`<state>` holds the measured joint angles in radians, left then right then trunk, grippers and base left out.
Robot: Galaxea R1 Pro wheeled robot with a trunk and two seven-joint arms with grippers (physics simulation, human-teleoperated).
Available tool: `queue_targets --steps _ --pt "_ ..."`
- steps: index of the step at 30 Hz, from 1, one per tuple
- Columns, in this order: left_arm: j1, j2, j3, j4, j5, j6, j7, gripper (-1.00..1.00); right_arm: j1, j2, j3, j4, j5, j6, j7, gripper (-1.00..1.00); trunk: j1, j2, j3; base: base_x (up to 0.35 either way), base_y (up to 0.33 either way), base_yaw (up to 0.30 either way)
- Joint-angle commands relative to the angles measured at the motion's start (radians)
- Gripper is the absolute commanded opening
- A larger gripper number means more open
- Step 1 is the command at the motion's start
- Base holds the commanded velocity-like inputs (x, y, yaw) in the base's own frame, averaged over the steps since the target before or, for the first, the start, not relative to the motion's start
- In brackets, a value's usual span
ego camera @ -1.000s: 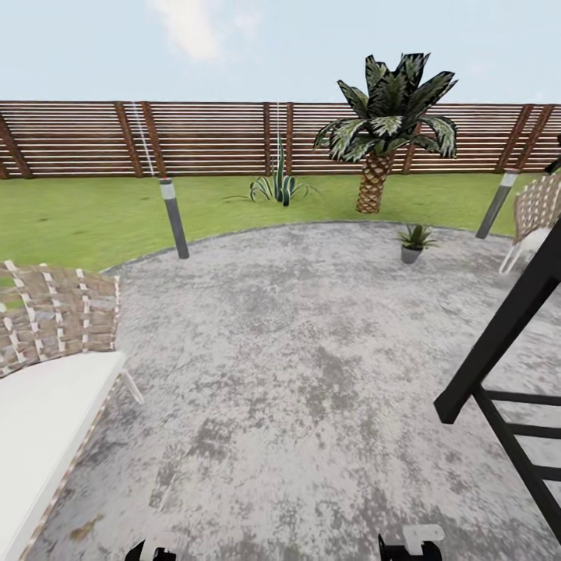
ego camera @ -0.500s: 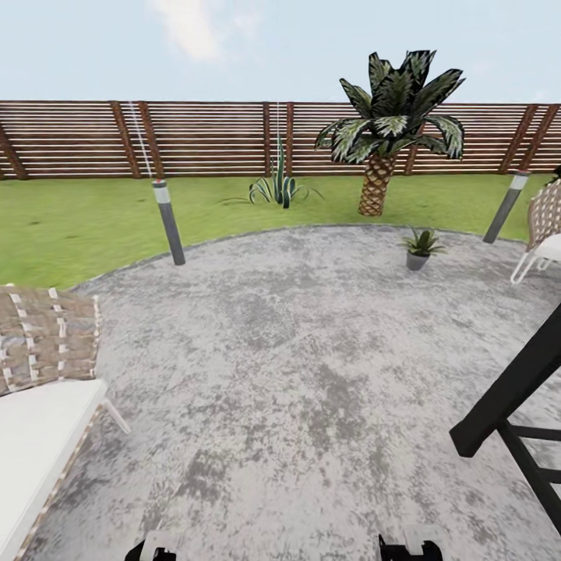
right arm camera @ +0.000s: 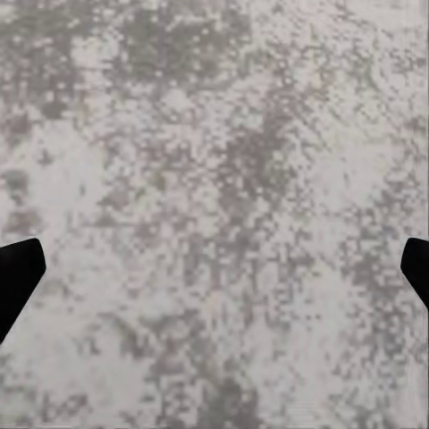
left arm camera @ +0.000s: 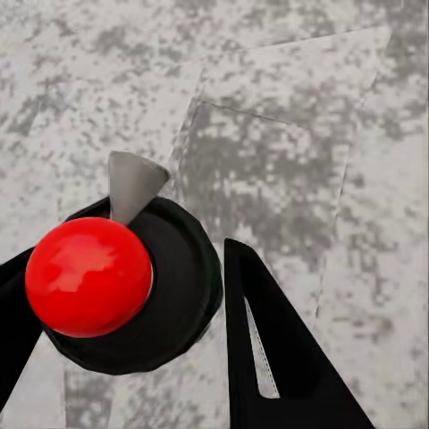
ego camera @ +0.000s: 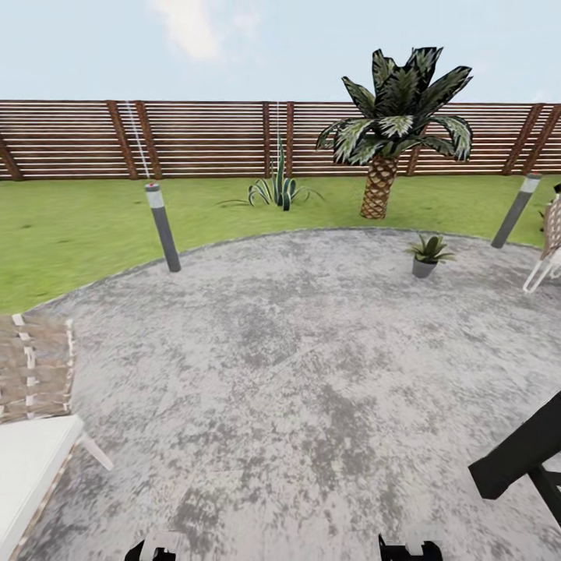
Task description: Pick up the pesticide atomizer in the garden and spray insectifuge to fully cover both potted plants in the garden.
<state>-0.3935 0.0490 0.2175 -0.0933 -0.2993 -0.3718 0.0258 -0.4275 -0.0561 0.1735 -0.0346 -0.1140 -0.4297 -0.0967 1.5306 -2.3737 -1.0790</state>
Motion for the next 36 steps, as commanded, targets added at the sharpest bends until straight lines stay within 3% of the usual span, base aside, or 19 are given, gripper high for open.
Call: queue_targets --steps 1,36 --pt "-0.001 0.000 0.006 0.001 -0.011 -0.004 0.003 -1.00 0.000 0.000 0.009 0.000 -0.010 -0.003 -0.001 1.00 0.000 0.000 -0.001 0.338 0.000 0.000" --pt "-0.001 0.000 0.006 0.001 -0.011 -0.004 0.003 -1.00 0.000 0.001 0.009 0.001 -0.010 -0.003 -0.001 1.00 0.000 0.000 -0.001 0.339 0.000 0.000"
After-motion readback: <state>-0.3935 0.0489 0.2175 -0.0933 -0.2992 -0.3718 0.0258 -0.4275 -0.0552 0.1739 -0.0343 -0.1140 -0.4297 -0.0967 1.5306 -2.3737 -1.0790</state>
